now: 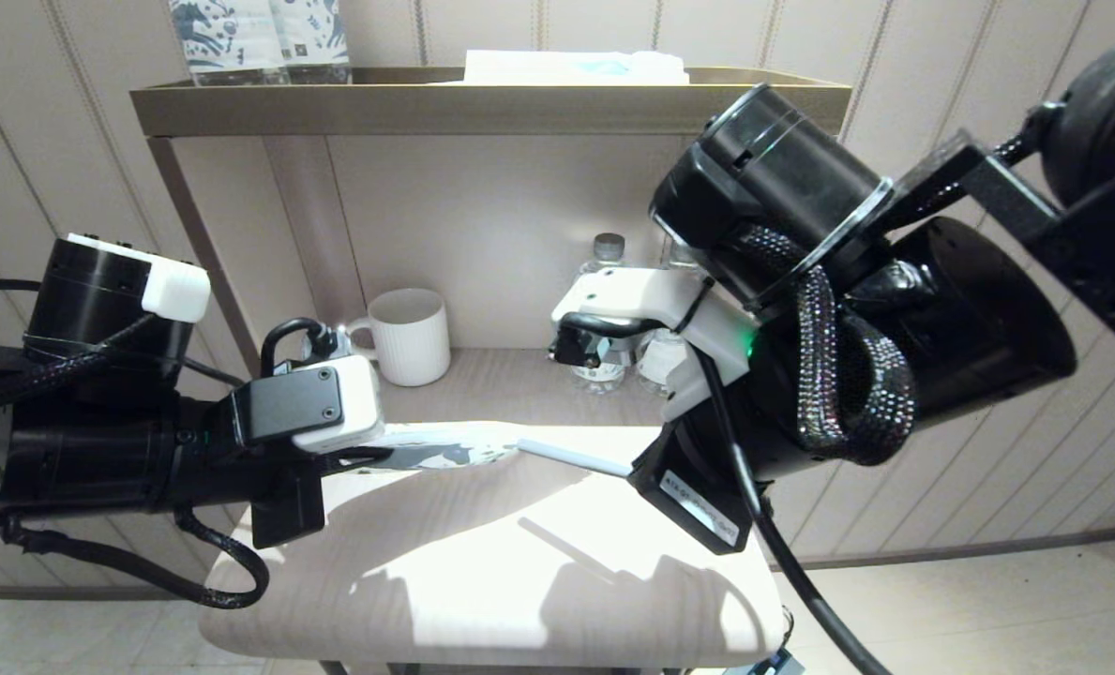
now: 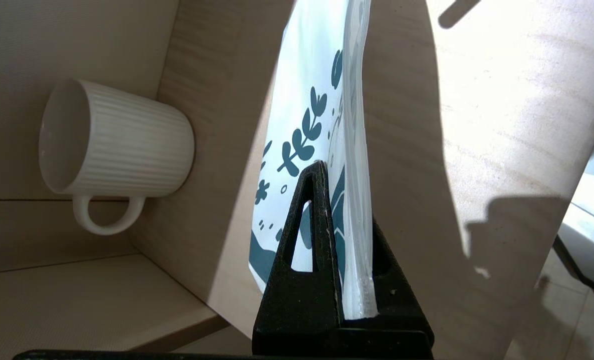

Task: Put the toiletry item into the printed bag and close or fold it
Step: Place the toothbrush in the storage bag

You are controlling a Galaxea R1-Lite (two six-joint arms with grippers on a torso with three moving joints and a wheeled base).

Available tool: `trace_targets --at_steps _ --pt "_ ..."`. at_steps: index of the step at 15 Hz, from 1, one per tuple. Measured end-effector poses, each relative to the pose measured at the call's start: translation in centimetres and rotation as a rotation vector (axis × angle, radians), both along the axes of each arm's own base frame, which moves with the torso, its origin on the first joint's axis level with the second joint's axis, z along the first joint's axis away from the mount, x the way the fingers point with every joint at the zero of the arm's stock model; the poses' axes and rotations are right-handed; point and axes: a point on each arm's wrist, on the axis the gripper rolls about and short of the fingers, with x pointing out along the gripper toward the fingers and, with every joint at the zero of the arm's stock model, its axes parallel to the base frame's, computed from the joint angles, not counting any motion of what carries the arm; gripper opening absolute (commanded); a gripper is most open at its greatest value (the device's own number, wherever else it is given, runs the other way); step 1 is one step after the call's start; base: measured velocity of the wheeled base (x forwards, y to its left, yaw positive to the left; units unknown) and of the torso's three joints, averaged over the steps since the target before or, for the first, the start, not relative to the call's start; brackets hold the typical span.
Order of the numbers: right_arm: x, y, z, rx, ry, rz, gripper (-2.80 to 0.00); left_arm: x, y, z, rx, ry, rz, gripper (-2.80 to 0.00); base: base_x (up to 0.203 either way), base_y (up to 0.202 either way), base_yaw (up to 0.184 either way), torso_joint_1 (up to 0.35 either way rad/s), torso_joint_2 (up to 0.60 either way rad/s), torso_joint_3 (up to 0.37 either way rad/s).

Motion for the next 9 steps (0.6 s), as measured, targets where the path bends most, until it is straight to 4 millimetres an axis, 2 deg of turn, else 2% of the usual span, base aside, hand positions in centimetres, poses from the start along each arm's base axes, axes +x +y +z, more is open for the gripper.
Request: trace_targets --at_steps 9 --pt "2.0 2.1 -1.1 -0.007 -0.004 -0.002 -2.8 -0.3 0.2 0.3 -0.005 -0.006 0.0 -2.8 0.0 0.0 0.0 0.0 0.0 0.0"
